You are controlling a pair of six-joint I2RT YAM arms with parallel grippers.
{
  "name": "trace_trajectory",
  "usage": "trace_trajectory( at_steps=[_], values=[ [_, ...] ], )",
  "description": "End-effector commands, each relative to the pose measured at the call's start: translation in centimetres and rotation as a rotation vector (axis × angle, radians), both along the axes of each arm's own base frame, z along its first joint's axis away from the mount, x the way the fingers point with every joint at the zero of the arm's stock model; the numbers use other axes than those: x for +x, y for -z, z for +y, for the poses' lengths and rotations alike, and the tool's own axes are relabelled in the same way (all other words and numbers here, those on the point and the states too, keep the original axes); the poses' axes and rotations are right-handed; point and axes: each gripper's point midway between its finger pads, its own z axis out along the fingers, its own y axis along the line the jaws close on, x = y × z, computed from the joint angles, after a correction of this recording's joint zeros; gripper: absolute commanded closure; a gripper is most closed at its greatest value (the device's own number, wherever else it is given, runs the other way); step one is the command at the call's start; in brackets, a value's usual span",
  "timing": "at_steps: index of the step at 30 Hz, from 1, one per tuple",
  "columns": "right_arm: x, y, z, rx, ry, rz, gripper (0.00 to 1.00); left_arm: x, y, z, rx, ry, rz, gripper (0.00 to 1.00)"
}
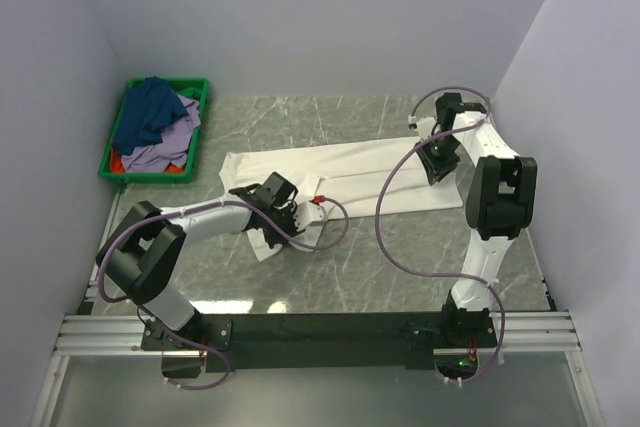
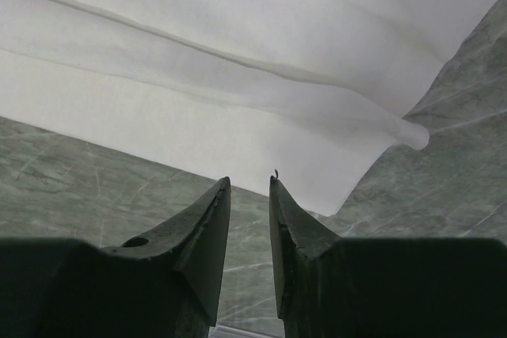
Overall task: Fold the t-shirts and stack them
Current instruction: Fold the tshirt
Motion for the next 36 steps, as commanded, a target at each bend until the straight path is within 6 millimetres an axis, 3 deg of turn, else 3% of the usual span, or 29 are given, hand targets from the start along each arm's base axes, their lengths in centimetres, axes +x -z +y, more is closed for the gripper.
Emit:
trace_trajectory(
  at_steps=[1, 4, 5, 7, 8, 10, 11, 15, 16, 17, 26, 31, 36],
  values=[
    [1.2, -0.9, -0.6, -0.016, -0.002, -0.032, 0.66, -0.9, -0.6, 1.0, 0.037, 0.015, 0.066, 0.99],
    [1.3, -1.0, -0.8, -0.018, -0.003, -0.033, 0.67, 1.0, -4.5, 1.0, -0.01, 0.001, 0.073, 0.99],
    [1.5, -1.1, -0.8, -0.019, -0.005, -0.036, 0.67, 2.3, -6.7, 1.0, -0.042, -0.015, 0.076, 0.99],
    [1.6, -1.1, -0.9, -0.02, -0.006, -0.036, 0.68, 4.0, -7.9, 1.3, -0.041, -0.02, 0.063, 0.99],
    [1.6, -0.9, -0.9, -0.02, -0.006, -0.033, 0.68, 6.2, -9.7, 1.5, -0.064, -0.044, 0.024, 0.99],
    [1.8, -0.8, -0.9, -0.017, -0.008, -0.035, 0.68, 8.0, -10.0, 2.2, -0.054, -0.057, 0.023, 0.99],
    [1.9, -0.6, -0.8, -0.014, -0.009, -0.029, 0.68, 10.2, -11.3, 2.5, -0.071, -0.083, -0.02, 0.99],
    [2.3, -0.3, -0.8, -0.012, -0.006, -0.026, 0.68, 15.2, -11.2, 3.6, -0.062, -0.142, -0.085, 0.99],
    [2.3, -0.2, -0.8, -0.012, -0.006, -0.026, 0.68, 16.4, -10.5, 3.7, -0.058, -0.159, -0.089, 0.99],
    [2.4, -0.1, -0.8, -0.013, -0.004, -0.026, 0.68, 17.9, -11.1, 4.0, -0.069, -0.182, -0.119, 0.99],
    [3.0, -0.2, -1.4, -0.021, 0.0, -0.034, 0.67, 25.3, -10.7, 5.7, -0.067, -0.3, -0.285, 0.99],
    [3.3, -0.2, -1.5, -0.027, -0.007, -0.03, 0.67, 26.5, -11.0, 5.3, -0.071, -0.293, -0.302, 0.99],
    [3.4, -0.2, -1.7, -0.026, -0.008, -0.025, 0.68, 26.0, -11.7, 4.9, -0.066, -0.287, -0.292, 0.99]
  ],
)
